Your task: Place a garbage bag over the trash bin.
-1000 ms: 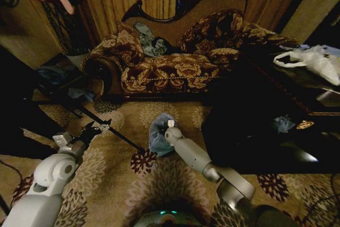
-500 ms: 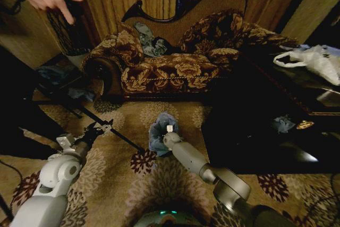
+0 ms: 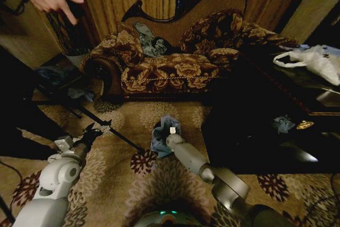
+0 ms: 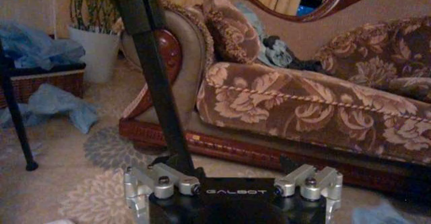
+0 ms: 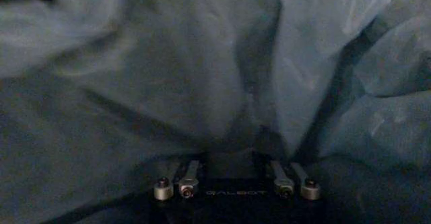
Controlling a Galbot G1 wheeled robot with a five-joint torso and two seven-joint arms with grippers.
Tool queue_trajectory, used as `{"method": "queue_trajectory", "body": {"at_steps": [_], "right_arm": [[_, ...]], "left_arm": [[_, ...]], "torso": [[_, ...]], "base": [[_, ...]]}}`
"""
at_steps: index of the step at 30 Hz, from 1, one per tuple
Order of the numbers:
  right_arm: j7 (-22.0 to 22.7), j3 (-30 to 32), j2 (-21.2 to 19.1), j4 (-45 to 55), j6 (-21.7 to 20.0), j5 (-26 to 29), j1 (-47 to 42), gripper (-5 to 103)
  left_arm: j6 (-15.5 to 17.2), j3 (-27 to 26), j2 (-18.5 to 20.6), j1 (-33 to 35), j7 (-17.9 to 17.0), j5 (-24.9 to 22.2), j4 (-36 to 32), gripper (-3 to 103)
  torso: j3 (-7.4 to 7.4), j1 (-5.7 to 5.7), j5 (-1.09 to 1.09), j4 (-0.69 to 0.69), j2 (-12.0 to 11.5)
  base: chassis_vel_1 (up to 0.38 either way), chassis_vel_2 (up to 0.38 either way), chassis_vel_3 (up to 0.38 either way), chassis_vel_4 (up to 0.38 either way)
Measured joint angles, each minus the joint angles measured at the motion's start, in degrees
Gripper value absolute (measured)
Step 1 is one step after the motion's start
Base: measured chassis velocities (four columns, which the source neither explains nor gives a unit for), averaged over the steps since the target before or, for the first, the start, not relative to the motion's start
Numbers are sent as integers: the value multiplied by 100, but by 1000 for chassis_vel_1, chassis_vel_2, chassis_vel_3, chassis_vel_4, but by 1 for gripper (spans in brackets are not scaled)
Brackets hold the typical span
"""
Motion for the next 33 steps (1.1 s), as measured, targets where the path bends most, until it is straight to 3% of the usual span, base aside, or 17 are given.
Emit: {"method": "queue_trajectory", "body": {"at_steps": [4,8,9,11,13,16,28,33], "right_arm": [[247,-22,-1,403,-2,123,-81,54],[516,-1,-5,1002,2,344,-90,76],[516,-1,-5,1002,2,344,-90,76],[612,-10,-8,1477,-4,490,-66,86],[638,-25,-6,1654,-5,516,-58,86],[757,-143,-154,2447,-24,573,-39,99],[943,-91,-655,3505,-24,484,49,100],[823,243,-1437,4630,94,414,-136,100]], "left_arm": [[-1,64,-20,-31,2,33,9,100],[-12,174,-51,-92,6,117,55,100],[-12,174,-51,-92,6,117,55,100],[-13,216,-72,-126,15,143,96,100],[-13,230,-82,-142,20,148,117,100],[-3,285,-107,-231,21,148,208,100],[1,471,-78,-378,10,138,315,100],[35,544,115,-685,-3,-131,447,100]], "torso": [[0,0,-3,0,0],[0,0,-2,-1,0],[0,0,-2,-1,0],[0,0,-3,-2,-1],[0,0,-2,0,0],[0,0,2,2,0],[0,0,0,1,0],[0,0,1,4,0]], "base": [[0,0,0,0],[0,0,0,0],[0,0,0,0],[0,0,0,0],[0,0,0,0],[0,0,0,0],[0,0,0,0],[0,0,0,0]]}}
